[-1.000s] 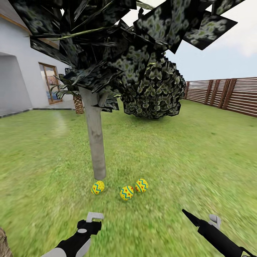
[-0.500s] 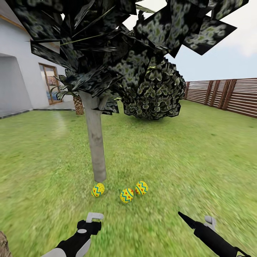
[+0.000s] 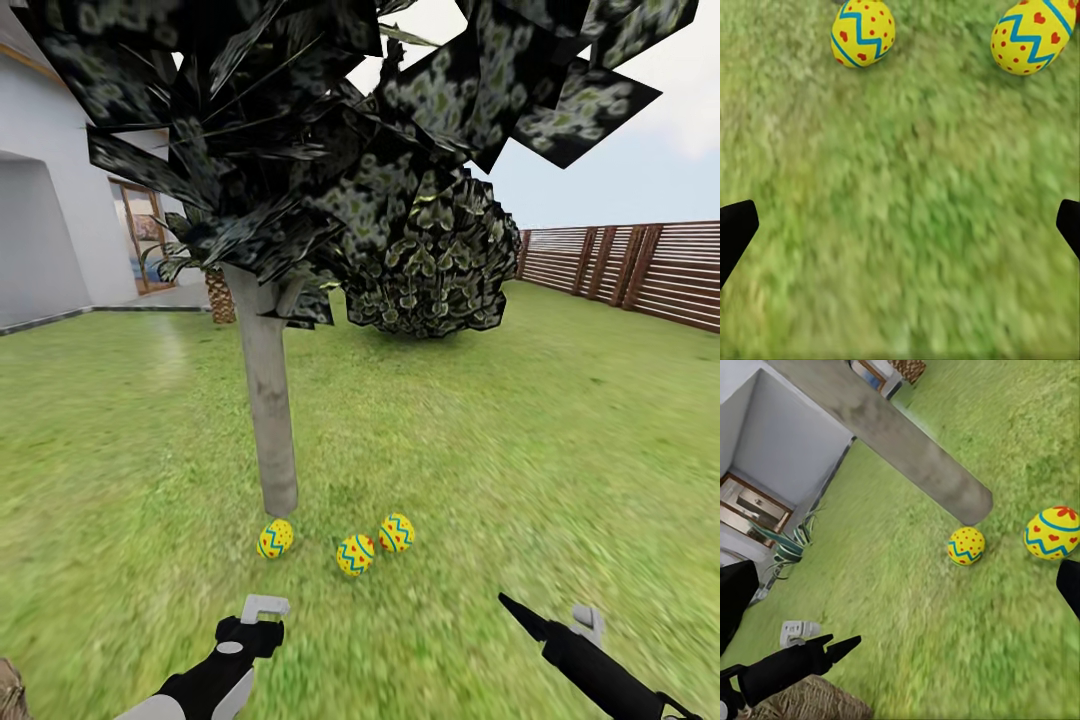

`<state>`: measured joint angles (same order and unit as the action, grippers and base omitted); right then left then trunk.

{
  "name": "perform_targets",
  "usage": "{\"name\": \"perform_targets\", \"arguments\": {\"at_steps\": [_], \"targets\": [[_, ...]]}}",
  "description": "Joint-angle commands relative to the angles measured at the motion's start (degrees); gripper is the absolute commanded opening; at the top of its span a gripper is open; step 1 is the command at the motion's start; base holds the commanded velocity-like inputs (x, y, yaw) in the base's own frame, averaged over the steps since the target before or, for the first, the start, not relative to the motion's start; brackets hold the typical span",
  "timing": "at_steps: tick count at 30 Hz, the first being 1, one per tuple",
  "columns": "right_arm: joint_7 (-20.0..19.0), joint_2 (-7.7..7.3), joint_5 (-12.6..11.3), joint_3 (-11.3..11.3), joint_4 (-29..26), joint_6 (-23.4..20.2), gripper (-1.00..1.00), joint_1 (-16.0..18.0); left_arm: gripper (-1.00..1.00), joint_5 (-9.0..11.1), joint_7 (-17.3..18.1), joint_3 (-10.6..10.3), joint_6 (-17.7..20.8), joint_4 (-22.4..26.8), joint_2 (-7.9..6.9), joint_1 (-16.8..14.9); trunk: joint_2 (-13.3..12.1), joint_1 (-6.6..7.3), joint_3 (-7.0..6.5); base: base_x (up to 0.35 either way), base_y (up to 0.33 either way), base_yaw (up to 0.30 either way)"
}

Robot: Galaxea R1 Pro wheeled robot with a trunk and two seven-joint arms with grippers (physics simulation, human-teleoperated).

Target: Take the three Easter eggs out of the wicker basket on the lawn in the garden, then place them on the lawn next to a single tree (choose any tree) so that all three eggs are next to the same tree and none are left in the basket.

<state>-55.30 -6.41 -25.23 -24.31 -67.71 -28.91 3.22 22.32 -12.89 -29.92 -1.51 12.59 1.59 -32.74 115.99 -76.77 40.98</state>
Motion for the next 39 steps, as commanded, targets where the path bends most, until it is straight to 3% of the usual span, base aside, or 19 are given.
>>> {"name": "perform_targets", "arguments": {"at_steps": [1, 39], "targets": [[-0.07, 0.00, -0.35, -0.03, 0.02, -0.45, 1.00, 0.03, 1.00, 0.53, -0.30, -0.49, -0.16, -0.02, -0.01, -0.04, -0.39, 0.23, -0.13, 0.000, 0.000, 0.000], [-0.02, 0.08, 0.01, 0.08, 0.30, 1.47, 1.00, 0.03, 1.00, 0.53, -0.21, -0.58, -1.56, -1.16, 0.10, 0.01, -15.63, 8.58, -6.95, 0.000, 0.000, 0.000]]}}
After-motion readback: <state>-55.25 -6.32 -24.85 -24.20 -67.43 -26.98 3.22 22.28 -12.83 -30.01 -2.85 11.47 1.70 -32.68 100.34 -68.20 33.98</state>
